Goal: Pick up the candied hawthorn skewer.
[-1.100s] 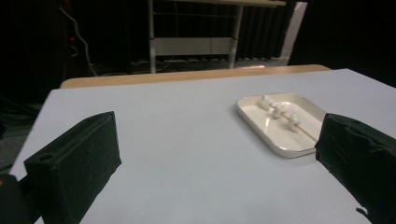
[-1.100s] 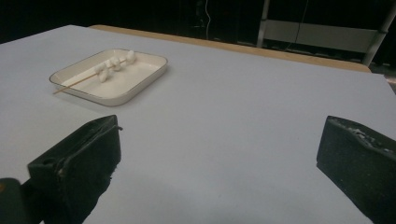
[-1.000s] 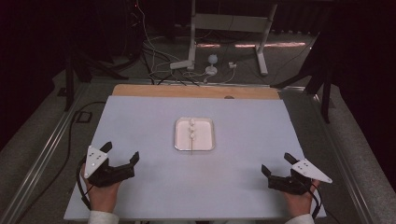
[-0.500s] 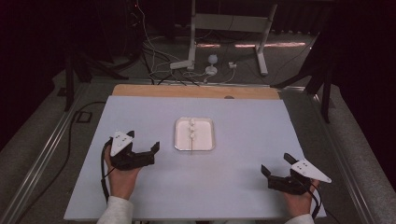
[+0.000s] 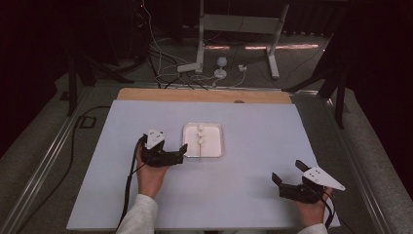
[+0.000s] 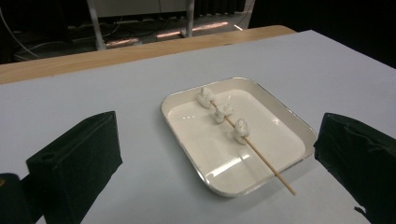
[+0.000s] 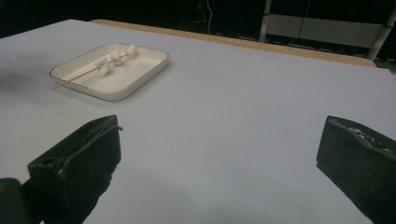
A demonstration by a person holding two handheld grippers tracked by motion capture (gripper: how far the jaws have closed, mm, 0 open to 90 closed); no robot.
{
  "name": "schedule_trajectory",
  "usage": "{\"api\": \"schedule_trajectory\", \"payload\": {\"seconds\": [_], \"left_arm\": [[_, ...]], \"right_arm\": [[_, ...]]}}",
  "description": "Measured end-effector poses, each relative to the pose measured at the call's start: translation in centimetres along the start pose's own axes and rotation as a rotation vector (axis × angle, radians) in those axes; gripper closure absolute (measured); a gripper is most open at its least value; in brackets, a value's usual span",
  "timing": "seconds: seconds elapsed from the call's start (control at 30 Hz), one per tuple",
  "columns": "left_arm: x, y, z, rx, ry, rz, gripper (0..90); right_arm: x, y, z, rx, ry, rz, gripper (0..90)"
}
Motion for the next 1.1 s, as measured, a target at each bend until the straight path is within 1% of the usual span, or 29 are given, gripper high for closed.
{"api": "schedule_trajectory", "payload": {"seconds": [0.1,0.13,0.23,0.3,0.33,0.37,0.43,0.47,0.53,0.6,0.67,0.7,0.77,0.83,0.9,1.0,1.03,1.07,1.1], "left_arm": [[-0.3,1.1,0.0,0.016,-0.001,0.001,1.1],[-0.6,1.8,0.0,0.034,0.005,0.005,1.1],[-0.9,2.8,0.4,0.069,0.018,0.002,3.5],[-1.0,3.5,0.8,0.094,0.007,0.003,4.2],[-1.0,3.5,0.8,0.094,0.007,0.003,4.5],[-1.2,4.1,1.1,0.112,-0.008,0.012,4.5],[-1.3,4.4,1.2,0.121,-0.01,0.015,4.5],[-1.8,5.0,1.5,0.141,-0.014,0.025,4.5],[-2.2,5.8,1.9,0.171,0.0,0.032,4.6],[-2.8,6.6,2.3,0.2,0.001,0.041,4.6],[-3.2,7.1,2.6,0.217,0.003,0.047,4.7],[-3.4,7.4,2.8,0.227,0.002,0.049,5.5],[-3.8,7.9,3.2,0.257,0.019,0.043,8.0],[-4.0,8.2,3.6,0.283,0.031,0.042,14.4],[-4.0,8.5,3.9,0.311,0.042,0.039,21.0],[-4.0,8.7,4.3,0.347,0.04,0.052,39.3],[-4.0,8.7,4.5,0.369,0.044,0.055,46.5],[-4.0,8.7,4.6,0.378,0.032,0.067,53.4],[-4.0,8.6,4.6,0.383,0.03,0.07,57.0]], "right_arm": [[0.0,0.0,0.0,0.0,-0.002,-0.002,0.0],[0.0,0.0,0.0,0.0,-0.001,-0.002,0.1],[0.0,0.1,0.1,0.007,-0.001,-0.004,0.0],[0.0,0.1,0.1,0.01,-0.002,-0.003,0.1],[0.0,0.2,0.1,0.01,-0.002,-0.003,0.1],[0.1,0.2,0.2,0.012,-0.002,-0.003,0.1],[0.1,0.2,0.2,0.014,-0.005,-0.004,0.1],[0.1,0.3,0.2,0.016,-0.006,-0.003,0.1],[0.1,0.3,0.2,0.019,-0.008,-0.002,0.1],[0.1,0.3,0.2,0.019,-0.007,-0.003,0.1],[0.1,0.3,0.2,0.019,-0.008,-0.003,0.1],[0.1,0.3,0.2,0.018,-0.008,-0.003,0.1],[0.1,0.3,0.3,0.019,-0.007,-0.002,0.1],[0.1,0.3,0.3,0.02,-0.007,-0.003,0.0],[0.0,0.3,0.3,0.019,-0.005,-0.003,0.1],[0.0,0.3,0.3,0.018,-0.007,-0.002,0.0],[0.0,0.3,0.3,0.018,-0.006,-0.003,0.1],[0.0,0.3,0.3,0.019,-0.006,-0.002,0.1],[0.0,0.3,0.3,0.019,-0.007,-0.001,0.1]]}}
Point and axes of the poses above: each handheld gripper's, and its own axes: y roughly forward along the jaws, z roughly out of its underside, x roughly to its left, the point moved 7 cm from there along y, roughly forward along the jaws, and after that the axes turned 2 degrees about -x, right-handed, at the moved point
